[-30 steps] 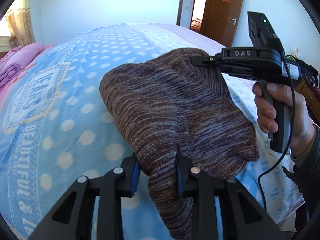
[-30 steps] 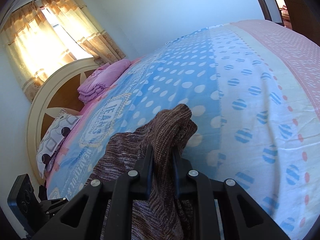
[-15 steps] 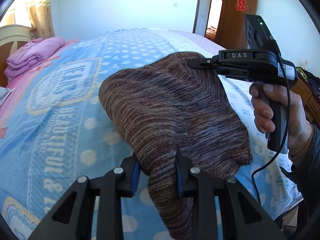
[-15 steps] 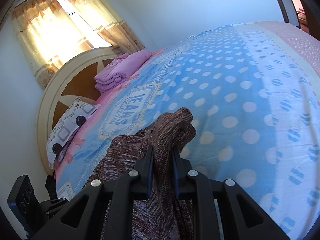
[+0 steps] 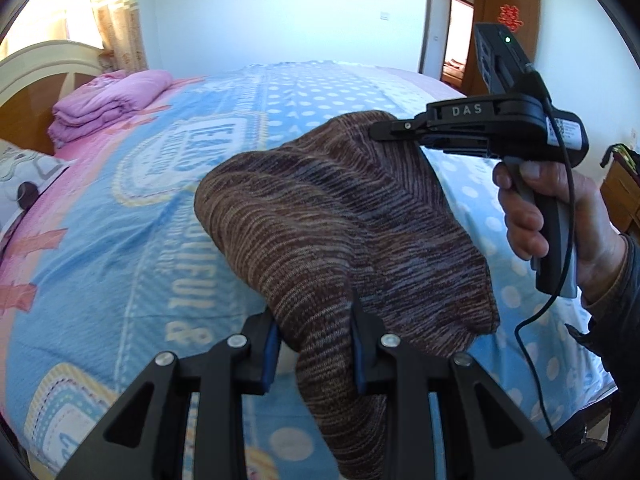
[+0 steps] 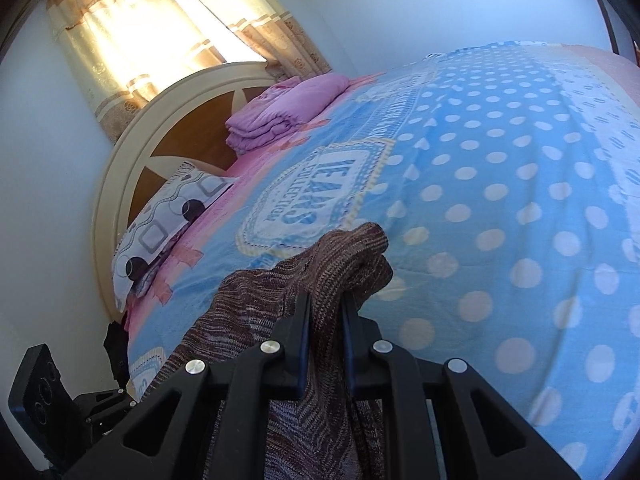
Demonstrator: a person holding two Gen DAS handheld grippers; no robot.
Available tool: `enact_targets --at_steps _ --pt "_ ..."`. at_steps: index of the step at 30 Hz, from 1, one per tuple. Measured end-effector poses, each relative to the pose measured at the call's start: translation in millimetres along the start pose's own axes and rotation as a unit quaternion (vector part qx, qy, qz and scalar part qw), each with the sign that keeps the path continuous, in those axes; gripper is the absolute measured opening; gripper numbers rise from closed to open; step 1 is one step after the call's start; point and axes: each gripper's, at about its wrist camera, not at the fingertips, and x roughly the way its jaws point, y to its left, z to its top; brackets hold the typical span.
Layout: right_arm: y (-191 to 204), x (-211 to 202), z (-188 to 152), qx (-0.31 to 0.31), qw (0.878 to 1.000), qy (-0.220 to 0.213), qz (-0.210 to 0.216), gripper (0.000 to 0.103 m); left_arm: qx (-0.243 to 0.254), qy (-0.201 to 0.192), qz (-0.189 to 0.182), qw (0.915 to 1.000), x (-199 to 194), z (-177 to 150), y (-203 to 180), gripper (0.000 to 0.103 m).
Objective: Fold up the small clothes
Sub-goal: 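Grasp the sweater end with the left gripper while the right gripper grasps it, then release the sweater and lower it flat with both grippers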
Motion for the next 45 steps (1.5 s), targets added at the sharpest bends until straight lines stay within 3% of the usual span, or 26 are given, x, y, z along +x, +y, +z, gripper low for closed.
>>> enact_targets --at_steps 8,17,29,35,41,43,45 --pt "35.8 29.1 2.6 -0.025 1.0 0.011 0.011 0.012 -0.009 0.011 0.013 0.9998 9.0 -13.7 22.1 0.03" --pt "40.0 53.9 0.0 -0.024 0.999 0.033 0.018 0.012 -0.022 0.015 0.018 0.9995 8.6 -23.2 39.8 0.03" --pt "28.5 76.9 0.6 -0.023 0.998 0.055 -0.006 0.012 -0.026 0.023 0.024 0.9991 22.5 -37.2 38.5 0.031" --pt "18.5 89.3 -3.5 -0.022 0.997 0.067 -0.034 0.012 -0.014 0.034 0.035 0.9987 32.3 -45.4 34.5 0.043" --pt "8.3 94.2 -14.2 -0.034 0.994 0.075 -0.065 0.014 0.006 0.011 0.048 0.9988 15.1 -37.4 26.8 0.049" --pt "11.5 81.5 -14.4 -0.035 0.996 0.059 -0.059 0.014 0.0 -0.016 0.051 0.9985 1.6 -30.3 30.7 0.069" --pt "19.1 65.5 -14.5 -0.038 0.997 0.04 -0.053 0.02 -0.004 -0.05 0.071 0.9962 -7.2 -24.7 34.8 0.08"
